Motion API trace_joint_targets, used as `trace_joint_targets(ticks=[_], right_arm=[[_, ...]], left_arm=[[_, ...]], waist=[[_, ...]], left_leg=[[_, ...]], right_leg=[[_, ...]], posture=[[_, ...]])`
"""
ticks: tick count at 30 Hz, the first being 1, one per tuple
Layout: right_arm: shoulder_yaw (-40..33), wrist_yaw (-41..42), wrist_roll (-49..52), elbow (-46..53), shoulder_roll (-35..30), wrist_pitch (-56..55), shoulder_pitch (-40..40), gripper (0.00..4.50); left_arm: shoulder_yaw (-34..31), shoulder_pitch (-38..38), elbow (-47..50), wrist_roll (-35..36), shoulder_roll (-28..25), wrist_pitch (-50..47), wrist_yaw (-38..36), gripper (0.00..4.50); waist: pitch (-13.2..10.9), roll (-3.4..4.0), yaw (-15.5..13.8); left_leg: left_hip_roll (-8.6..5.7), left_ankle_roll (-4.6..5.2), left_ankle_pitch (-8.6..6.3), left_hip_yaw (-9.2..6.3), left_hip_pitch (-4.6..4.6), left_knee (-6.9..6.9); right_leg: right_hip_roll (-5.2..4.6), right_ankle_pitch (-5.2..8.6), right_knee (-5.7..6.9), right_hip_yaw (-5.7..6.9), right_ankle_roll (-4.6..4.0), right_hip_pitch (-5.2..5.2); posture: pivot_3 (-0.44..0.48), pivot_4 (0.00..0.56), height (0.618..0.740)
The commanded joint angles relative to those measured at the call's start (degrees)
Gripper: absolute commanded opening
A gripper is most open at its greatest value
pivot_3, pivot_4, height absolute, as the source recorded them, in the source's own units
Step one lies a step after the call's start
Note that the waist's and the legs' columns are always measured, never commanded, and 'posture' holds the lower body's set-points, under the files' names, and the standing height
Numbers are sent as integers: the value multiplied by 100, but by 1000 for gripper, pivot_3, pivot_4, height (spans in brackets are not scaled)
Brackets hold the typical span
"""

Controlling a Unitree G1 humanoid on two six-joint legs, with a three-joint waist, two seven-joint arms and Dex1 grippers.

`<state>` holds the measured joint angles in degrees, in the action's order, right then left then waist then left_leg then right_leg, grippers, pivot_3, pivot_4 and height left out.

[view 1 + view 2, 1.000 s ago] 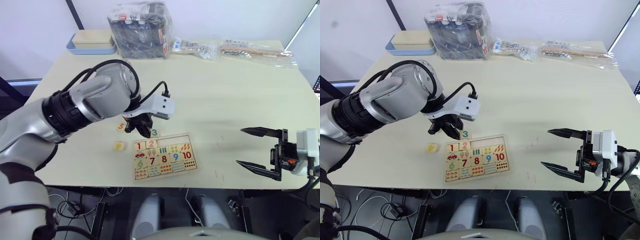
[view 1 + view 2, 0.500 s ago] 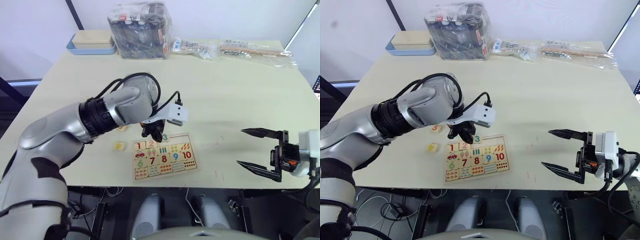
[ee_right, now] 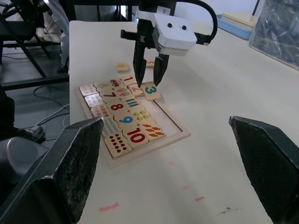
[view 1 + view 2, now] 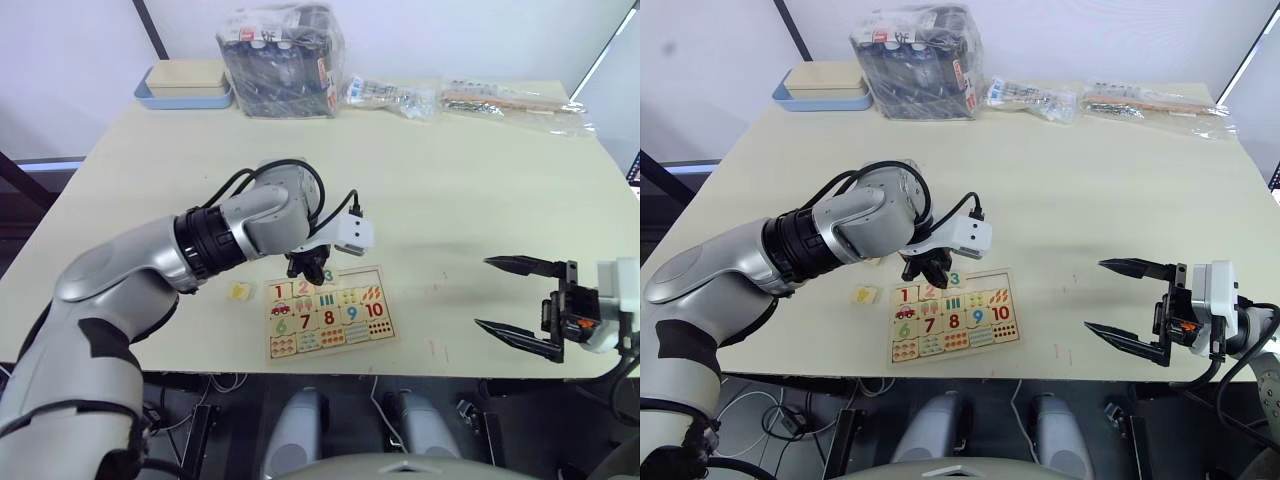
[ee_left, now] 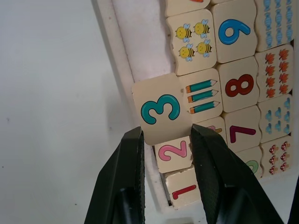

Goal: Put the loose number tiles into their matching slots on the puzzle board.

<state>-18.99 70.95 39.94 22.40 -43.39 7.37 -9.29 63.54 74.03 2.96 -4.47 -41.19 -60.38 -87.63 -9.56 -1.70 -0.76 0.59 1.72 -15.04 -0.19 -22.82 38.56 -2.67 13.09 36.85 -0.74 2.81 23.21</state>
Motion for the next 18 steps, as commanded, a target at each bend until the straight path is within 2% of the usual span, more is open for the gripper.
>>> trace_joint_targets(ticks=[1,18], right_arm=[[-110,-2,95,81,-2,-4,-21,4500],[-137,-94,112,165,7,15,-97,4500]], left_arm=[[-63,-20,140,-124,-56,74,-14,927],[-104,-242,61,-350,36,145,78,927]], waist=[[0,0,-2],[0,0,-2]], left_leg=[[0,0,0,0,0,0],[0,0,0,0,0,3]], right_leg=[[0,0,0,1,0,0],[-1,-1,2,0,0,0]], posture=[[0,150,740],[0,150,740]])
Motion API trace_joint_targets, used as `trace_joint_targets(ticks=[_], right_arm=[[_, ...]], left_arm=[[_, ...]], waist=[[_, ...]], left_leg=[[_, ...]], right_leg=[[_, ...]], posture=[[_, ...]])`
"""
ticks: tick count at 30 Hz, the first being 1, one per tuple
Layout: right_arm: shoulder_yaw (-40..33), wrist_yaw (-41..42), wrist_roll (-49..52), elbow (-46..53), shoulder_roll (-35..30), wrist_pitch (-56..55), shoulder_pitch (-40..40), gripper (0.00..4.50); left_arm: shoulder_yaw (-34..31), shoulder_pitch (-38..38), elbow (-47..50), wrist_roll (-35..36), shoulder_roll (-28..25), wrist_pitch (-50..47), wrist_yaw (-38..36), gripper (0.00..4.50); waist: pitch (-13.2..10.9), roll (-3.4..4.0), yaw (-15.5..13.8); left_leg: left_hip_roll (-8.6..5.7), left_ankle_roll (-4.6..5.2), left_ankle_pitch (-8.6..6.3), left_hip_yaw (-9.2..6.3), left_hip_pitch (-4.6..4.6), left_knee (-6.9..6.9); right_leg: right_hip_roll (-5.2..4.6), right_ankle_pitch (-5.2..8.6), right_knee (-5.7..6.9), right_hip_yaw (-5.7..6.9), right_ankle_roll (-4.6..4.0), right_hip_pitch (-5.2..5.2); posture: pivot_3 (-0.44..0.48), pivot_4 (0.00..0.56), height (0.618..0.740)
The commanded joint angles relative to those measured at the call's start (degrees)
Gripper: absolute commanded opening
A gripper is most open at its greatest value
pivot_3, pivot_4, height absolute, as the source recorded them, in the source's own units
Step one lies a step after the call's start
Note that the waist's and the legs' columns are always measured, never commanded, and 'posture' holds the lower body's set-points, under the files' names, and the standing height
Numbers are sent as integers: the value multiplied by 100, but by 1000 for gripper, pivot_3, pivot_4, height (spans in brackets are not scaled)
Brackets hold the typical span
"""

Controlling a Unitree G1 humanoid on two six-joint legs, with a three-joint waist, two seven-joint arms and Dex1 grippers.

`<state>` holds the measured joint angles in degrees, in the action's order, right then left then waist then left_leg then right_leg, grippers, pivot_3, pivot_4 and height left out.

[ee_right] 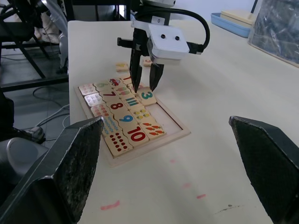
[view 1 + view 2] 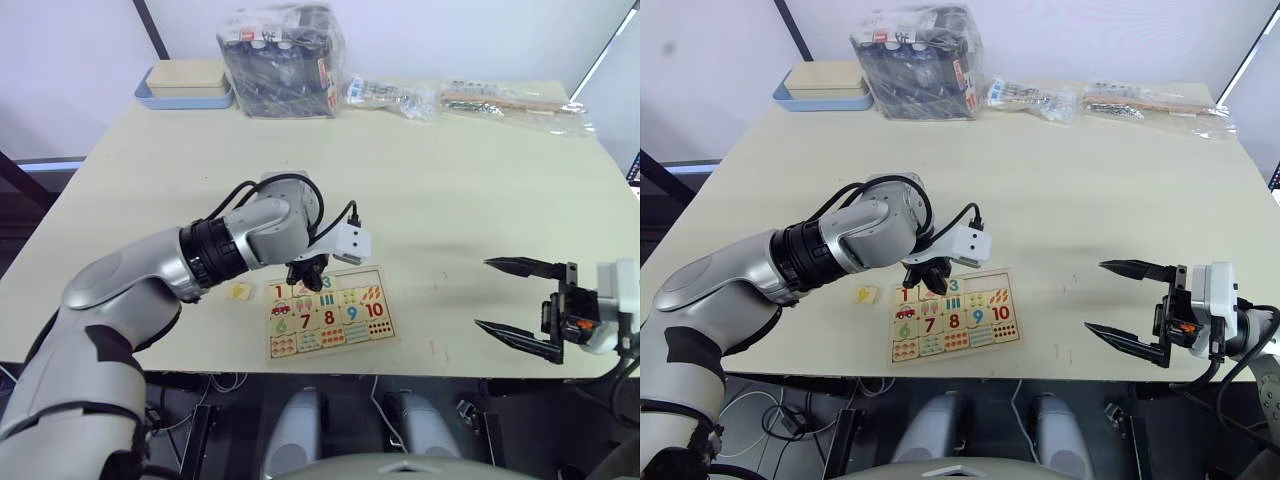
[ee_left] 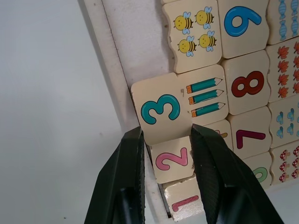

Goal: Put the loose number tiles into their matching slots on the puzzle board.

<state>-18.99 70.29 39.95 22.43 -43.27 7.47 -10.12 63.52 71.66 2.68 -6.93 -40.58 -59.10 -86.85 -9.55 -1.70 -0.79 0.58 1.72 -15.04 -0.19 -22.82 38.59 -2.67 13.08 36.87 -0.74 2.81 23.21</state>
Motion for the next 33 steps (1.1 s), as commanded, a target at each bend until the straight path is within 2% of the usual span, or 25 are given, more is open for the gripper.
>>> trace_joint_targets(ticks=[1,33], right_arm=[[-136,-33,113,163,-7,6,-12,4500],[-89,-110,23,153,1,-20,43,4500]], left_arm=[[-103,-6,88,-107,-24,15,0,927],[-144,-19,140,-73,16,-148,8,927]], waist=[[0,0,0],[0,0,0]], left_leg=[[0,0,0,0,0,0],[0,0,0,0,0,3]], right_leg=[[0,0,0,0,0,0],[0,0,3,0,0,0]], posture=[[0,150,740],[0,150,740]])
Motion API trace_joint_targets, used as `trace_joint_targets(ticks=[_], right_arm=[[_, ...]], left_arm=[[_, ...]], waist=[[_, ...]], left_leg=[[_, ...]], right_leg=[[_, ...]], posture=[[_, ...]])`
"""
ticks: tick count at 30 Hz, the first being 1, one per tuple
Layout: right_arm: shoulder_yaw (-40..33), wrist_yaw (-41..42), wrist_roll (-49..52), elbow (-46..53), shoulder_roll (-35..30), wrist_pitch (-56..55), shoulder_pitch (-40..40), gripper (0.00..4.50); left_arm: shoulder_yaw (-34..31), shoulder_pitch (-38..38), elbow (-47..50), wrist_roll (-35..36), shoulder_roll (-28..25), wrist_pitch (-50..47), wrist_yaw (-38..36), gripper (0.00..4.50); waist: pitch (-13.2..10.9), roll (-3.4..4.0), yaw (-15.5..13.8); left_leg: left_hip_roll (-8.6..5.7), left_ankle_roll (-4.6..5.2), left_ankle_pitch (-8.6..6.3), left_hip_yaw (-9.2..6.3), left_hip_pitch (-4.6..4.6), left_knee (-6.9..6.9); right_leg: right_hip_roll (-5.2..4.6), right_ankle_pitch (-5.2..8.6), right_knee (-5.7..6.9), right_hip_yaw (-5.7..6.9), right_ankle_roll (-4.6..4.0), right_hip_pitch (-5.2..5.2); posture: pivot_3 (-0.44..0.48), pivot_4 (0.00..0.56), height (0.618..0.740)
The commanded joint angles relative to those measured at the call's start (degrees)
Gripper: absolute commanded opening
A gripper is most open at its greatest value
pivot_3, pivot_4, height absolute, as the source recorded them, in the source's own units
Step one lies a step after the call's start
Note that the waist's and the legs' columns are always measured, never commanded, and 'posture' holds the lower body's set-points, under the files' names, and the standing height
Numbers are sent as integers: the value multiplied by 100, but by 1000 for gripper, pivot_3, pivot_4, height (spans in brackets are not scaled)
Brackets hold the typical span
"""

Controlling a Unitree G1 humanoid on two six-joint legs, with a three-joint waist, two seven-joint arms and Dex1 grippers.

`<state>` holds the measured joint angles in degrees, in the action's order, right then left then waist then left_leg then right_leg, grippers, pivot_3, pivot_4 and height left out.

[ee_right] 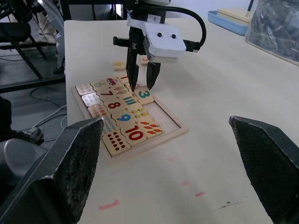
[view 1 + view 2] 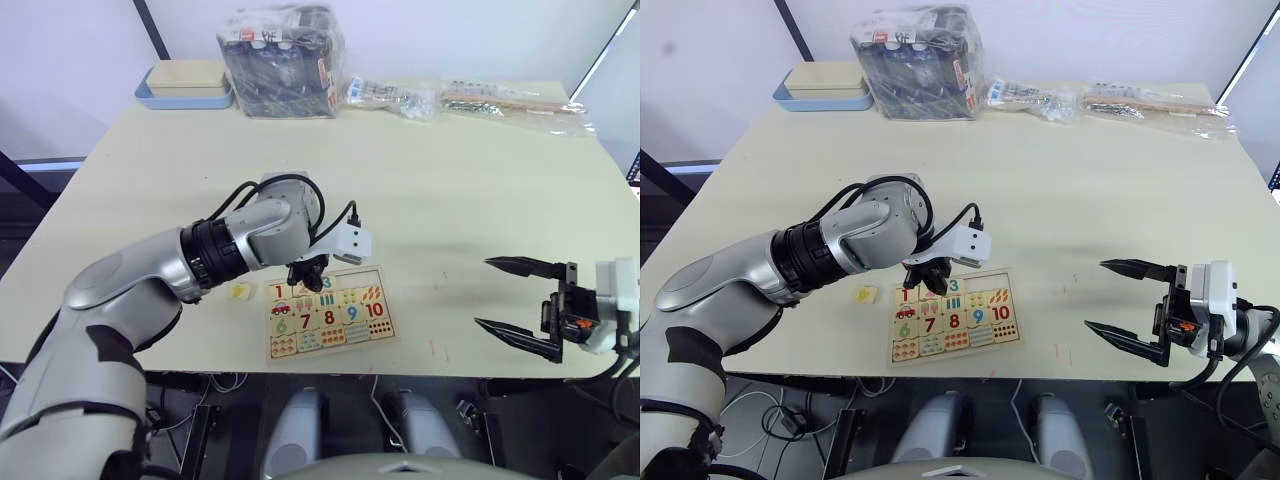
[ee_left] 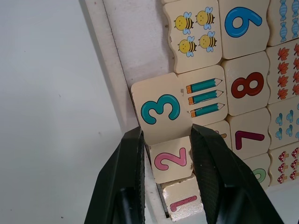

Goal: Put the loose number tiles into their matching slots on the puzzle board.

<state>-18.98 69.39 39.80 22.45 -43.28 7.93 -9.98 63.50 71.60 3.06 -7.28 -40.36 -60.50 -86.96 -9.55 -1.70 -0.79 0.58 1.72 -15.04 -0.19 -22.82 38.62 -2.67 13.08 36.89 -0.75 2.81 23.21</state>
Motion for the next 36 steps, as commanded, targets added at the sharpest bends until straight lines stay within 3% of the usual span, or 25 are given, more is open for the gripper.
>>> trace_joint_targets(ticks=[1,4,11,17,22,27,35,36], right_arm=[[-84,-22,31,150,3,-69,31,4500],[-51,-28,11,133,17,-75,57,4500],[-8,-18,-33,93,50,-98,106,4500],[-25,-23,-37,104,57,-102,95,4500],[-45,-32,-37,117,58,-103,79,4500],[-23,-64,-49,122,86,-113,79,4500],[23,-77,-69,70,123,-137,88,4500],[28,-75,-74,55,126,-141,94,4500]], left_arm=[[-158,-8,105,-32,-12,-16,22,927],[-195,7,86,-19,-33,-10,14,927],[-253,-54,120,6,-21,-71,75,4017],[-625,62,51,250,-100,-136,-19,4017],[-1390,83,-12,679,-513,111,-225,4017],[-2375,-513,-401,1000,-556,984,102,4017],[-3019,-1383,-567,993,-418,1999,674,4017],[-3075,-1491,-536,1007,-417,2090,696,3519]], waist=[[0,0,0],[0,0,0],[0,0,0],[0,0,2],[0,1,19],[3,4,-5],[3,4,-3],[3,4,-1]], left_leg=[[0,0,0,0,0,0],[0,0,0,0,0,0],[0,0,0,0,0,0],[0,0,0,0,-1,2],[1,0,0,-1,1,2],[3,0,0,-2,3,6],[3,0,0,-2,1,11],[3,0,0,-1,2,12]], right_leg=[[0,0,0,0,0,0],[0,0,0,0,0,0],[0,0,0,0,0,0],[0,0,1,0,0,0],[1,0,3,1,0,1],[-2,0,5,2,0,-2],[-2,-1,8,1,0,-2],[-2,-1,9,1,0,-3]], posture=[[0,150,740],[0,150,740],[0,150,740],[0,150,740],[0,150,740],[0,150,740],[0,150,740],[0,150,740]])
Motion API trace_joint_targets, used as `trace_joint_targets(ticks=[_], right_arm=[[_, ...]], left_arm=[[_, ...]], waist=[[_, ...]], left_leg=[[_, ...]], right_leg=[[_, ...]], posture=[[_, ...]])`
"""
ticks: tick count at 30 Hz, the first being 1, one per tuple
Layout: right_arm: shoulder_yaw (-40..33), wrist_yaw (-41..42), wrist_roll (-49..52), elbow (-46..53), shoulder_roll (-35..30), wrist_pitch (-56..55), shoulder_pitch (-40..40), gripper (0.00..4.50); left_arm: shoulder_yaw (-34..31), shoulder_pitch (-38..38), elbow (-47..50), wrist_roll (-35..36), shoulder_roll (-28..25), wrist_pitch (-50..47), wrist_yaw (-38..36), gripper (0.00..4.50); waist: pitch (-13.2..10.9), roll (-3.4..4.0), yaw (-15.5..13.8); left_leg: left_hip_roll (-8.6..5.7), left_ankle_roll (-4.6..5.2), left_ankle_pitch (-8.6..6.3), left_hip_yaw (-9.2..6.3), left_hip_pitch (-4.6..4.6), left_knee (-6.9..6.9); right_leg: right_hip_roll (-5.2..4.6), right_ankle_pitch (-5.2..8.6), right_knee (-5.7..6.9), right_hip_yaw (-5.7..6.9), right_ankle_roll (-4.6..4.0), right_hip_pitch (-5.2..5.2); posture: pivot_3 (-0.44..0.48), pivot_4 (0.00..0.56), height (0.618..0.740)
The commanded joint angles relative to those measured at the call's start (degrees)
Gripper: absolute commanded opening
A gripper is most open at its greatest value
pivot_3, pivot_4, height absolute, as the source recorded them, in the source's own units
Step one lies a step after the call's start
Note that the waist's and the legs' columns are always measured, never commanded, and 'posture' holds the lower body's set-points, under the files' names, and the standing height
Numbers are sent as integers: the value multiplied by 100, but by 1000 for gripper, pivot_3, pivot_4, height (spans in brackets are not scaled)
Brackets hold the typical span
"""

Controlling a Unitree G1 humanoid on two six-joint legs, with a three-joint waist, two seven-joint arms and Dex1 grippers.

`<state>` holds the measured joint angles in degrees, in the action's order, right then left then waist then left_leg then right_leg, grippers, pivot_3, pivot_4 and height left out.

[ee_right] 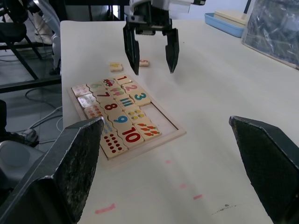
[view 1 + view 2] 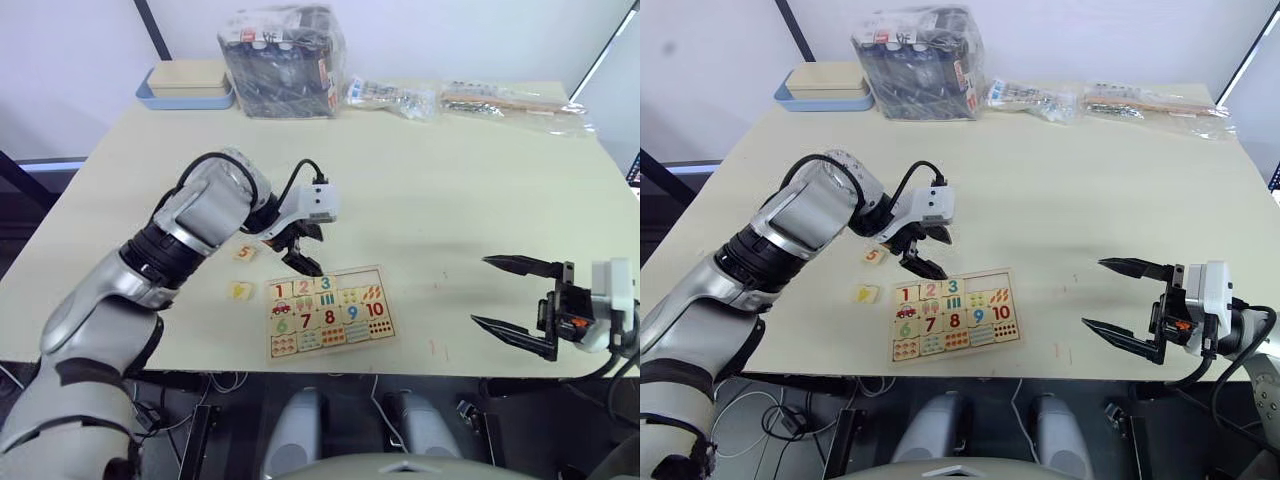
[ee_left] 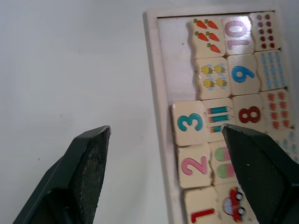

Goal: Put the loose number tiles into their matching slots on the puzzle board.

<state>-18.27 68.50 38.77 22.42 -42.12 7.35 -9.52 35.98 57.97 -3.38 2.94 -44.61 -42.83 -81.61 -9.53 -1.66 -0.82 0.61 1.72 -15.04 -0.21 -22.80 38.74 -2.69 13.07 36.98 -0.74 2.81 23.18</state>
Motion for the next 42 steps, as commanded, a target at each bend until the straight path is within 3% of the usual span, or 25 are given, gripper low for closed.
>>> trace_joint_targets(ticks=[1,5,8,9,19,42], right_arm=[[-41,17,23,44,14,-88,50,4500],[-35,18,9,13,23,-96,71,4500],[-23,18,1,0,30,-97,82,4500],[-20,17,-2,2,32,-97,80,4500],[-10,10,-5,19,43,-80,79,4500],[16,-31,6,102,41,-47,67,4500]], left_arm=[[-360,-216,147,-9,-2,417,167,3250],[-429,-397,177,-71,-11,643,210,1610],[-432,-510,246,-93,-76,710,132,142],[-422,-553,285,-99,-121,751,87,62],[-395,-831,464,-241,-336,994,-104,62],[-266,-832,556,-575,-255,1010,-339,62]], waist=[[0,0,3],[0,0,-3],[0,0,2],[0,0,5],[0,0,-2],[0,0,1]], left_leg=[[0,0,0,0,0,0],[-2,0,0,1,1,1],[-2,0,0,2,1,2],[-2,0,0,2,1,2],[-2,0,0,3,3,2],[-2,0,0,2,3,3]], right_leg=[[0,0,0,-1,0,0],[0,0,2,0,0,-1],[0,0,2,-1,0,-1],[0,0,2,-1,0,-1],[1,0,2,0,0,-3],[1,0,2,1,0,-3]], posture=[[0,150,740],[0,150,740],[0,150,740],[0,150,740],[0,150,740],[0,150,740]])
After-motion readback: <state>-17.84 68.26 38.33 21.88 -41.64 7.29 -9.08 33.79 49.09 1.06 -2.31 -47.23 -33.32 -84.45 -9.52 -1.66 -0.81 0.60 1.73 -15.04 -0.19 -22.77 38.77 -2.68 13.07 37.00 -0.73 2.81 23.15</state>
